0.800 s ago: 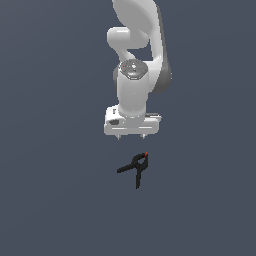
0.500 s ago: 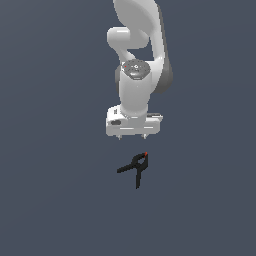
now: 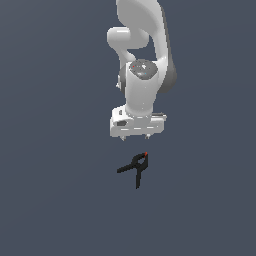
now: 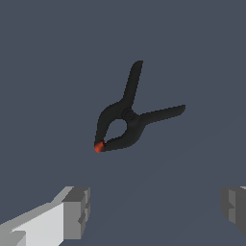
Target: Pick up the object and move it to a goal position.
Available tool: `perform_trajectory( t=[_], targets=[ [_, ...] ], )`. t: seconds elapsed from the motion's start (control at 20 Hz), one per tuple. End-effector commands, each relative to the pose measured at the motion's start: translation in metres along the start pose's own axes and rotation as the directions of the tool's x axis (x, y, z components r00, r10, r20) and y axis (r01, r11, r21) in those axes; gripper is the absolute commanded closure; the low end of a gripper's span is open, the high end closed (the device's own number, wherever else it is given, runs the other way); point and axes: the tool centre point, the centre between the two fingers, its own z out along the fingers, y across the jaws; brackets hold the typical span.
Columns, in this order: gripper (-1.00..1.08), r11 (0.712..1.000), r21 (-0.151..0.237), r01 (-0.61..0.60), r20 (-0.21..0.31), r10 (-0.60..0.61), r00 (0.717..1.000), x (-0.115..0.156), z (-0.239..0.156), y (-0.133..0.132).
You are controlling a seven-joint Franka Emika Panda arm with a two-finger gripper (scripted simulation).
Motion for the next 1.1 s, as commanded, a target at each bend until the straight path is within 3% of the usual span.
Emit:
perform_trajectory(
  t=[0.0, 0.6, 1.05],
  targets=[
    [-0.92, 1.0, 0.001, -0.011, 0.001, 0.011, 1.0, 0.001, 0.001, 0.0],
    [-0.92, 0.98, 0.011, -0.199, 0.011, 0.199, 0.98, 0.017, 0.022, -0.001],
    [-0.92, 0.899, 0.013, -0.438, 0.027, 0.438, 0.899, 0.037, 0.053, -0.003]
  ],
)
